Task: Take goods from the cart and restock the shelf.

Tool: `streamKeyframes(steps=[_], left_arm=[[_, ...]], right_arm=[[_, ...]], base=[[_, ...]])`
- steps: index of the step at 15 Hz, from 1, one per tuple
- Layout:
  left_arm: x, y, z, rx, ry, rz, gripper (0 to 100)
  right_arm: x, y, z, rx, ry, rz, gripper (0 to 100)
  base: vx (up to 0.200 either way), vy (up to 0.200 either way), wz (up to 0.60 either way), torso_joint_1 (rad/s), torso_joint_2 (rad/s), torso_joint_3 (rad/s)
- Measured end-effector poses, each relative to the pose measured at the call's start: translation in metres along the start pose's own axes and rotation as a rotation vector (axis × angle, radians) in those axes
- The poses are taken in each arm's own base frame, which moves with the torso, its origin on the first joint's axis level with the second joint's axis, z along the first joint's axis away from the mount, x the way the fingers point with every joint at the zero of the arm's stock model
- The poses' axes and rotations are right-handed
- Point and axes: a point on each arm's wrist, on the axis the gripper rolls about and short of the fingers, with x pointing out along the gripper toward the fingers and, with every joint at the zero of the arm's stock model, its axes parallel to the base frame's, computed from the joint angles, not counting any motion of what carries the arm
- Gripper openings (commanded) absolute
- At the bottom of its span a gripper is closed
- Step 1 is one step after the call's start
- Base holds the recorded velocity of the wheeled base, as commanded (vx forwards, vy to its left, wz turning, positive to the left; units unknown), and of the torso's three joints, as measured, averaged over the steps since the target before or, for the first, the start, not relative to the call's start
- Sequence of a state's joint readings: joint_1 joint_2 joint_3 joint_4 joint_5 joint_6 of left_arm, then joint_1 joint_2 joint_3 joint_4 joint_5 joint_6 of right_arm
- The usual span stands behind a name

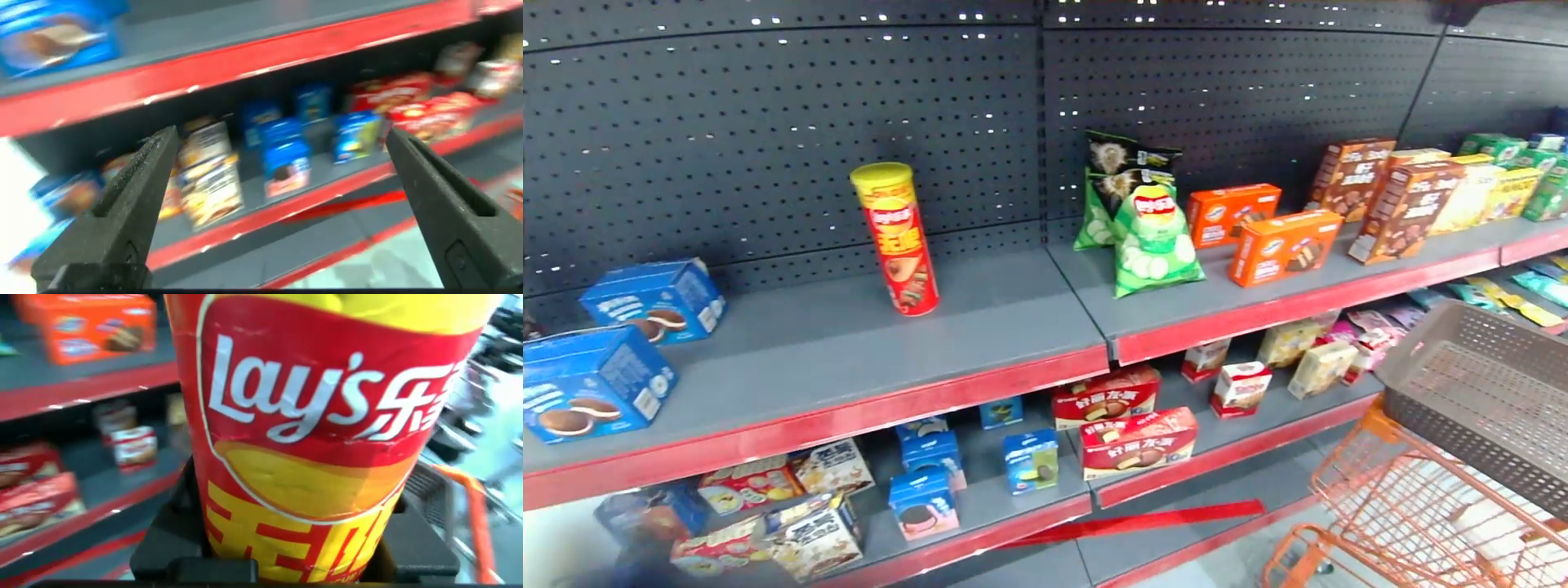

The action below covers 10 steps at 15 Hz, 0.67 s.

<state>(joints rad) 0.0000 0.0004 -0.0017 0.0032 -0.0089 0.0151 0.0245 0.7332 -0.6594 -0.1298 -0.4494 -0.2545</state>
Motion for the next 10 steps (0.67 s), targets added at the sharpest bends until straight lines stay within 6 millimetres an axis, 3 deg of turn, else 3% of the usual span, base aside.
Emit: streamKeyframes(steps=[8, 10], left_arm=[[0.0, 0.0, 0.0, 0.0, 0.0, -0.001, 100], [0.0, 0.0, 0.0, -0.001, 0.0, 0.0, 100]], right_arm=[[0.0009, 0.0011, -0.0004, -0.002, -0.002, 0.022, 0], [0.0014, 0.0012, -0.0005, -0.002, 0.0, 0.02, 0]], base=[[0.0, 0.0, 0.6, 0.001, 0.0, -0.001], [0.0, 0.0, 0.0, 0.0, 0.0, 0.0]])
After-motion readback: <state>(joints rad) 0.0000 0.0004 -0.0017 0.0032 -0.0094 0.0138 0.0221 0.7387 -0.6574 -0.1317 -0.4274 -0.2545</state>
